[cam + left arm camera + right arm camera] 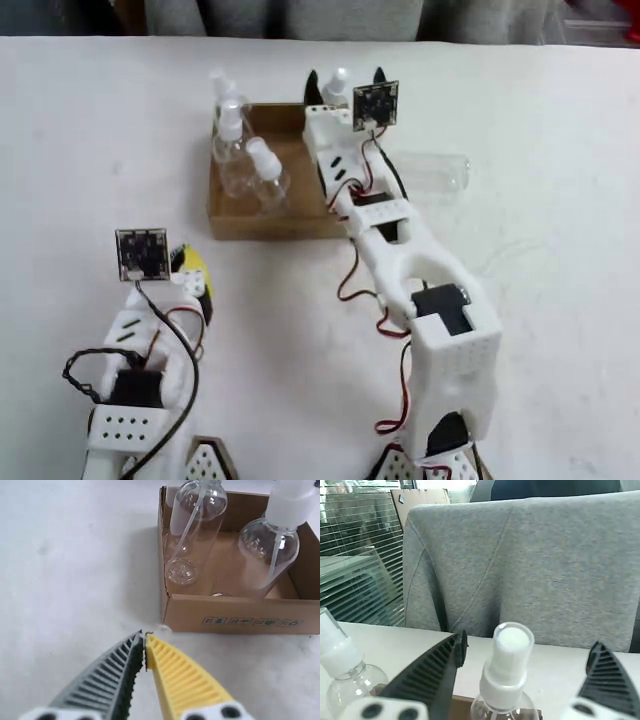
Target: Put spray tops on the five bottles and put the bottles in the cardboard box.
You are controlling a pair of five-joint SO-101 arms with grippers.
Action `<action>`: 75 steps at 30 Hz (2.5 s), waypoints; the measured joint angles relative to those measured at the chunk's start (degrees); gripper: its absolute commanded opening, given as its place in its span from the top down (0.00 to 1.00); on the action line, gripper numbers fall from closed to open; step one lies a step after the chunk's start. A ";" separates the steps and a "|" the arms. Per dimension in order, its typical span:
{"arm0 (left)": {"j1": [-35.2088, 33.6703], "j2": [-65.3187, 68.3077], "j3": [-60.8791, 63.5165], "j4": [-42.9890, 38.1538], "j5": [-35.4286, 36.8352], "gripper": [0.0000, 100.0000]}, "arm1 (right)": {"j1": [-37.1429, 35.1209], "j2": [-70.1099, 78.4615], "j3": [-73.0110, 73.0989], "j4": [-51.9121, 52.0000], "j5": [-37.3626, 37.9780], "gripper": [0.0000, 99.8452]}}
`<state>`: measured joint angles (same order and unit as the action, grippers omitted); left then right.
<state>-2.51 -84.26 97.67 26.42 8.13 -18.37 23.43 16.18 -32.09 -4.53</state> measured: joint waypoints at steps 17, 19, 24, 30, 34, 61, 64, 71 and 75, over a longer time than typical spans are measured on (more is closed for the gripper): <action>0.00 0.00 0.00 0.00 0.00 0.98 | 2.55 -19.78 0.00 19.08 0.00 0.67; 0.00 0.00 0.00 0.00 0.00 0.98 | 3.43 -23.91 0.00 25.93 0.00 0.67; 0.00 0.00 0.00 0.00 0.00 0.98 | 5.54 -33.76 0.00 46.24 4.04 0.67; 0.00 0.00 0.00 0.00 0.00 0.98 | 10.20 -41.93 0.00 68.84 8.79 0.67; 0.00 0.00 0.00 0.00 0.00 0.98 | 15.12 -43.34 0.00 75.96 11.52 0.76; 0.00 0.00 0.00 0.00 0.00 0.98 | 20.57 -1.85 -29.71 92.22 53.54 0.78; 0.00 0.00 0.00 0.00 0.00 0.98 | 19.43 3.60 -39.21 99.52 55.82 0.67; 0.00 0.00 0.00 0.00 0.00 0.98 | 17.23 16.97 -62.07 117.54 64.53 0.63; 0.00 0.00 0.00 0.00 0.00 0.98 | 17.14 26.11 -73.76 122.02 67.43 0.63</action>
<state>-2.51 -84.26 97.67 26.42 8.13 -1.23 49.54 -57.58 89.93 62.90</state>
